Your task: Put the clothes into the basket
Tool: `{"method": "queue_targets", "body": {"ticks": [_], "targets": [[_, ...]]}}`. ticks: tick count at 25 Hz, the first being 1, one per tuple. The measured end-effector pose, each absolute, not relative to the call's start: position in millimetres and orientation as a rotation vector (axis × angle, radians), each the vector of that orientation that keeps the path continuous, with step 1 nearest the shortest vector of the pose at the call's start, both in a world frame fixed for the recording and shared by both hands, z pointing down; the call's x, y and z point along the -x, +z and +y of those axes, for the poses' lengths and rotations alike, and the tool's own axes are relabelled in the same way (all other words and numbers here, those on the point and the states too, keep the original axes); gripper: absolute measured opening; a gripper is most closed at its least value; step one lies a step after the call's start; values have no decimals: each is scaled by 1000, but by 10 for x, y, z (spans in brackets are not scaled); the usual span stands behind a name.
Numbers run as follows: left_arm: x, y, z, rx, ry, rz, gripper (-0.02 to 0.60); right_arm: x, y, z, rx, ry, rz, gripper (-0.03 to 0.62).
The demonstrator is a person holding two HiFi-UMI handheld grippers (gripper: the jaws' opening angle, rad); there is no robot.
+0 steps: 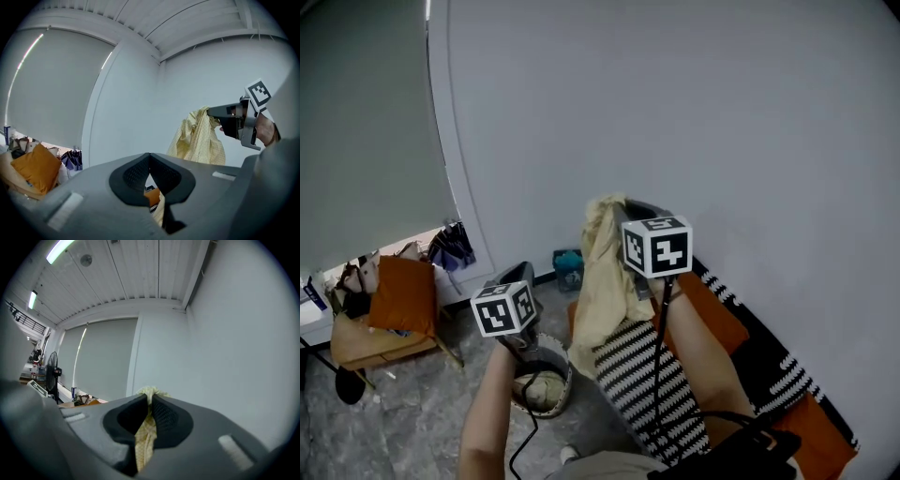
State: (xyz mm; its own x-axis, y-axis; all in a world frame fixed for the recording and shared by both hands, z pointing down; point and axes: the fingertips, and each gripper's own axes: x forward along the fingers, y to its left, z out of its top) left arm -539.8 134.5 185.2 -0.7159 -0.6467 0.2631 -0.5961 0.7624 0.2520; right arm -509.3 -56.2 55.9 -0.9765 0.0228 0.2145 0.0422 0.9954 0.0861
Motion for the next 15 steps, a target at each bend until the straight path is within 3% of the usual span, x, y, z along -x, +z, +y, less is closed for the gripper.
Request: {"method": "queue_targets", "body": {"ticks": [15], "targets": [[5506, 1795, 2497, -629, -227, -2731, -5, 5640, 416, 639, 445, -96, -2932, 34]]}}
